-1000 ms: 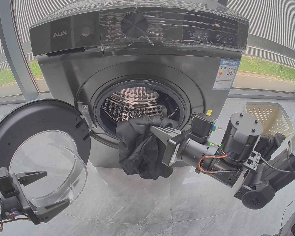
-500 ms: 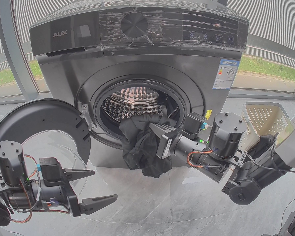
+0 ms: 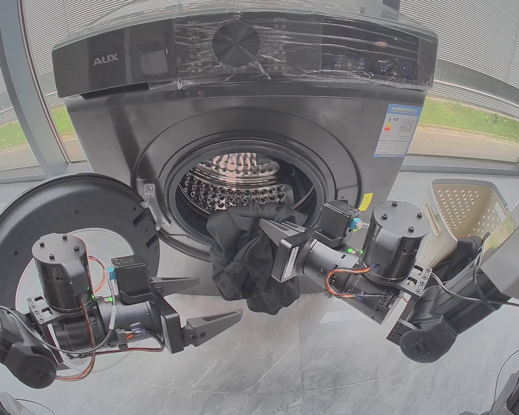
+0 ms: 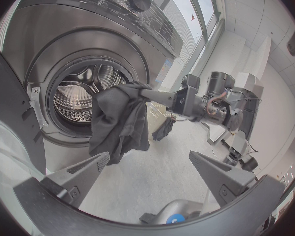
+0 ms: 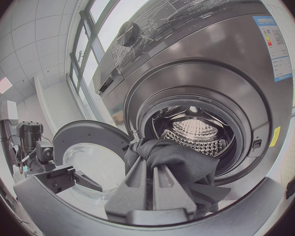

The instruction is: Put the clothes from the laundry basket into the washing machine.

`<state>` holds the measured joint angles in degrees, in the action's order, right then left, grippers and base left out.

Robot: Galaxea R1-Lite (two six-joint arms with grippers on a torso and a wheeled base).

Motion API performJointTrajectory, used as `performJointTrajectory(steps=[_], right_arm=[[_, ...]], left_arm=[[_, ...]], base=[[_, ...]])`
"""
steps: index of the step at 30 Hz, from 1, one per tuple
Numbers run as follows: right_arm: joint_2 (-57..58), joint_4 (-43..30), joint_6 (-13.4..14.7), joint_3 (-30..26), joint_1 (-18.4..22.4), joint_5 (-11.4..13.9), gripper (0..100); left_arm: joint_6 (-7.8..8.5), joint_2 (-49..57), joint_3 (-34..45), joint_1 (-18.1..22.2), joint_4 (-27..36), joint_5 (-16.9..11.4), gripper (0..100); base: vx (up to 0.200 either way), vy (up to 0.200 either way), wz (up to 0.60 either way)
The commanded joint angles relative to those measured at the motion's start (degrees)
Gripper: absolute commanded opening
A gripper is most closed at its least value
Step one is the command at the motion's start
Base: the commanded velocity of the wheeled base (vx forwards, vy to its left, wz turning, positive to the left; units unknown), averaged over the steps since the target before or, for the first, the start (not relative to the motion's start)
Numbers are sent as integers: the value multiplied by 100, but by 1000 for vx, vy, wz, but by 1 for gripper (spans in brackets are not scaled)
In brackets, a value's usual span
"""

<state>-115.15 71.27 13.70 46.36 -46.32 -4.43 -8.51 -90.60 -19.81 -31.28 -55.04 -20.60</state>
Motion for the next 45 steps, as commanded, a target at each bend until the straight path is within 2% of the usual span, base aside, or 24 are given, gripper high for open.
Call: performJointTrajectory(steps=[1, 7, 9, 10, 13, 16, 25, 32, 40, 41, 45], right_arm=[[-7, 1, 1, 5, -8, -6, 0], [2, 10, 1, -4, -26, -6, 0], [2, 10, 1, -4, -26, -6, 0], [2, 10, 1, -13, -26, -6, 0], [2, 10, 1, -13, -26, -6, 0], [2, 10, 1, -13, -26, -6, 0], [-104, 203, -25, -39, -26, -6, 0], [-113, 203, -25, -22, -26, -6, 0], [-113, 212, -25, -48, -26, -15, 0], [-113, 212, -25, -48, -26, -6, 0], [-113, 212, -25, -57, -26, -6, 0]], left_arm=[[-265, -766, -93, -185, -464, 223, 100], [-467, -1258, -111, -212, -1061, 267, 100], [-608, -1381, -190, -247, -1193, 267, 100], [-749, -1425, -234, -300, -1237, 276, 100], [-819, -1469, -278, -317, -1237, 311, 100], [-793, -1592, -357, -317, -1264, 381, 100], [-854, -2032, -577, -317, -2063, 724, 100], [-863, -2084, -665, -396, -2160, 795, 100], [-837, -2269, -823, -414, -2547, 1234, 100], [-845, -2313, -832, -414, -2635, 1278, 0], [-845, -2366, -823, -431, -2766, 1304, 0]], base=[[0, 0, 0], [0, 0, 0], [0, 0, 0], [0, 0, 0], [0, 0, 0], [0, 0, 0], [0, 0, 0], [0, 0, 0], [0, 0, 0], [0, 0, 0], [0, 0, 0]])
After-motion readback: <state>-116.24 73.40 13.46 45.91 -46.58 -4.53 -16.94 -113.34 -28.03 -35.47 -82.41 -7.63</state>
